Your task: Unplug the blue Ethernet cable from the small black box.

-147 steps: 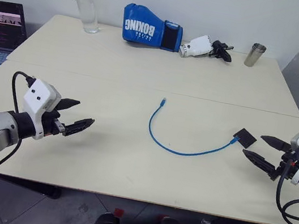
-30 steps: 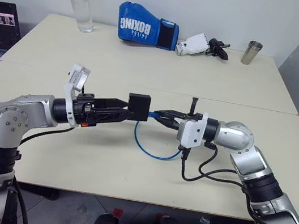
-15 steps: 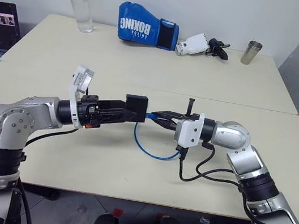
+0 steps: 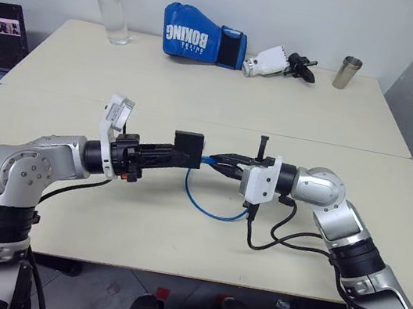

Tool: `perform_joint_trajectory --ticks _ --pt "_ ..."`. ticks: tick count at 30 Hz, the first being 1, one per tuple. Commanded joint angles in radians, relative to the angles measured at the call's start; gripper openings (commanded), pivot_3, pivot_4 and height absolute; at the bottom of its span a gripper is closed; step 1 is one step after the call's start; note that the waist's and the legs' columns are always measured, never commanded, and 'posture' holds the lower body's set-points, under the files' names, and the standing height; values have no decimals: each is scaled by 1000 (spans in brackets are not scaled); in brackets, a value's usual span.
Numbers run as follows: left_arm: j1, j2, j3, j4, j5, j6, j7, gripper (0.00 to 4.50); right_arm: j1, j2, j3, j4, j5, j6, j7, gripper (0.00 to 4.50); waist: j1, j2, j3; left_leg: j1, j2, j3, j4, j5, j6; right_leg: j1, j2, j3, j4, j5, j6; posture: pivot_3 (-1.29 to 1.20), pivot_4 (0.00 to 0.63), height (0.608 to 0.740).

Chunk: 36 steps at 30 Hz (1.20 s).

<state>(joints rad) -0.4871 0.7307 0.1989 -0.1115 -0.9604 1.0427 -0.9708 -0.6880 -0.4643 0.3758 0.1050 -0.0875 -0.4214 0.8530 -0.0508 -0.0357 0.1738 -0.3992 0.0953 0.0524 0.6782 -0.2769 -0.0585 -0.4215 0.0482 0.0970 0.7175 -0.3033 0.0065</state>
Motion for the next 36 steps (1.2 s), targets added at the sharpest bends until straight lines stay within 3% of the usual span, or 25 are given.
perform_joint_trajectory --ticks 1,2,10,14,22,28,36 --pt "-4 -2 -4 -29 0 -12 -2 776 -5 -1 -18 -59 29 10 22 77 0 0 0 0 0 0 0 0 0 0 0 0 0 0 0 0 150 740" --pt "-4 -2 -4 -28 1 -12 -2 776 -3 -3 -18 -63 31 12 27 778 0 0 0 0 0 0 0 0 0 0 0 0 0 0 0 0 150 740" --pt "-15 -5 8 20 42 -38 15 776 26 -47 -37 -157 75 130 85 2495 1 0 0 0 0 0 0 0 0 0 0 0 0 0 0 0 150 740" --pt "-23 3 -7 26 65 -54 -4 776 77 -118 -72 -341 253 479 162 2499 9 0 0 0 0 0 0 0 0 0 0 0 0 0 0 0 150 740" --pt "-26 45 -54 -31 110 -100 -73 776 4 -90 -166 -461 539 1018 118 2499 12 0 0 0 0 0 0 -2 3 0 0 0 1 0 0 0 150 740" --pt "-22 68 -73 -80 133 -136 -105 776 -85 -110 -164 -399 656 1234 198 2499 17 0 0 0 0 0 0 -2 4 -1 0 0 -1 0 0 0 150 740" --pt "-19 96 -87 -134 149 -153 -124 776 -192 -67 -123 -234 630 1291 213 2499 17 0 0 0 0 0 0 -2 4 -1 1 0 -1 0 0 0 150 740"
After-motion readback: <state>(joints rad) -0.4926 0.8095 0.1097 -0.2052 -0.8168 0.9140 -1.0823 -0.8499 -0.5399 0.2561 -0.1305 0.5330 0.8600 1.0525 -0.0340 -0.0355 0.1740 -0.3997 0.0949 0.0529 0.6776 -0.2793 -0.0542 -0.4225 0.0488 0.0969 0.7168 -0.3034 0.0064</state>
